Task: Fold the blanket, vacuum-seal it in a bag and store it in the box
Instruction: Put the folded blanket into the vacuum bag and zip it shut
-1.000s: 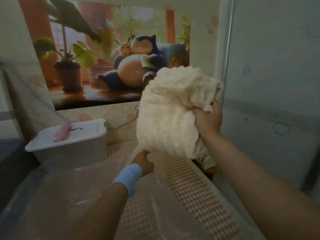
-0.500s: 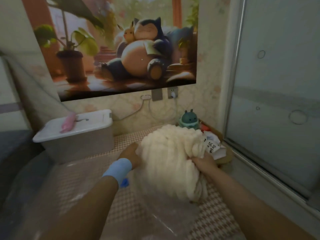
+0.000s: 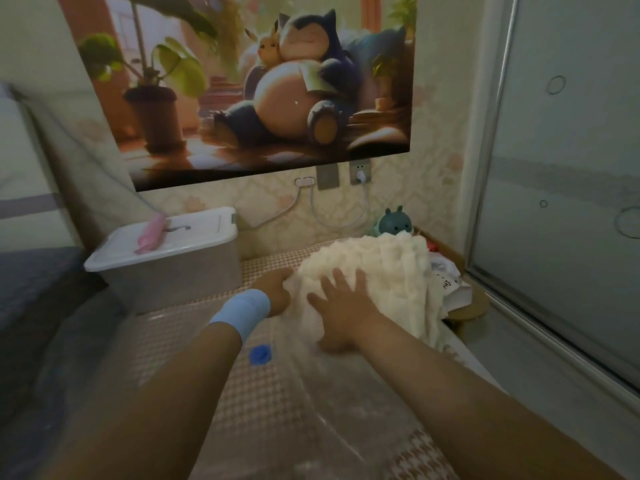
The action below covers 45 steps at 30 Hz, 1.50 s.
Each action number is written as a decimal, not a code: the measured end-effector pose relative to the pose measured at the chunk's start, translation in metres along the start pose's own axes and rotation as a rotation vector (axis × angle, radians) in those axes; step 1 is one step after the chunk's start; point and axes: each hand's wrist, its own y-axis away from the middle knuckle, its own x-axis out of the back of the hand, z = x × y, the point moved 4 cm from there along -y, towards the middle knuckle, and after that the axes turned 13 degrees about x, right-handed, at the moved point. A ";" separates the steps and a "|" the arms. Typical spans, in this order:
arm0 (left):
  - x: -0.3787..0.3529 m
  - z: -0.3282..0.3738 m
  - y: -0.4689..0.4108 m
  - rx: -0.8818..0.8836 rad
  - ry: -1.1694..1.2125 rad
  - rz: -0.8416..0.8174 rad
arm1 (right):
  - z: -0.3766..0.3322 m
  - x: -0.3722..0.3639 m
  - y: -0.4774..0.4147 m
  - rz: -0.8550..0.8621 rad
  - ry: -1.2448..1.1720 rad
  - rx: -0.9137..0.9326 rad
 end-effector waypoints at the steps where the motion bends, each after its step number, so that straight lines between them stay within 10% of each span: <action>1: 0.013 -0.003 -0.004 0.040 0.103 0.064 | 0.001 -0.004 -0.003 -0.031 0.047 -0.018; 5: 0.042 0.004 -0.002 -0.008 0.491 0.042 | 0.009 -0.002 -0.009 -0.145 0.139 -0.095; 11: 0.015 0.006 0.018 -0.126 0.366 -0.072 | -0.043 0.001 -0.012 0.186 0.413 0.073; 17: -0.001 -0.028 0.026 -0.009 0.274 -0.253 | -0.041 -0.018 -0.011 -0.014 0.351 -0.029; 23: 0.014 -0.048 0.009 0.078 0.373 -0.067 | -0.036 0.010 -0.003 0.152 0.229 0.046; 29: 0.030 -0.044 -0.008 0.145 -0.297 0.090 | -0.050 0.049 0.015 -0.094 -0.155 0.177; 35: 0.025 -0.029 -0.032 0.056 -0.642 -0.003 | 0.012 0.109 -0.043 0.266 -0.240 -0.012; 39: 0.026 -0.024 -0.050 0.101 -1.043 0.066 | 0.050 0.100 -0.076 0.134 -0.277 -0.166; 45: -0.006 0.010 -0.075 -0.297 -1.226 0.017 | 0.089 0.069 -0.109 -0.128 -0.605 -0.303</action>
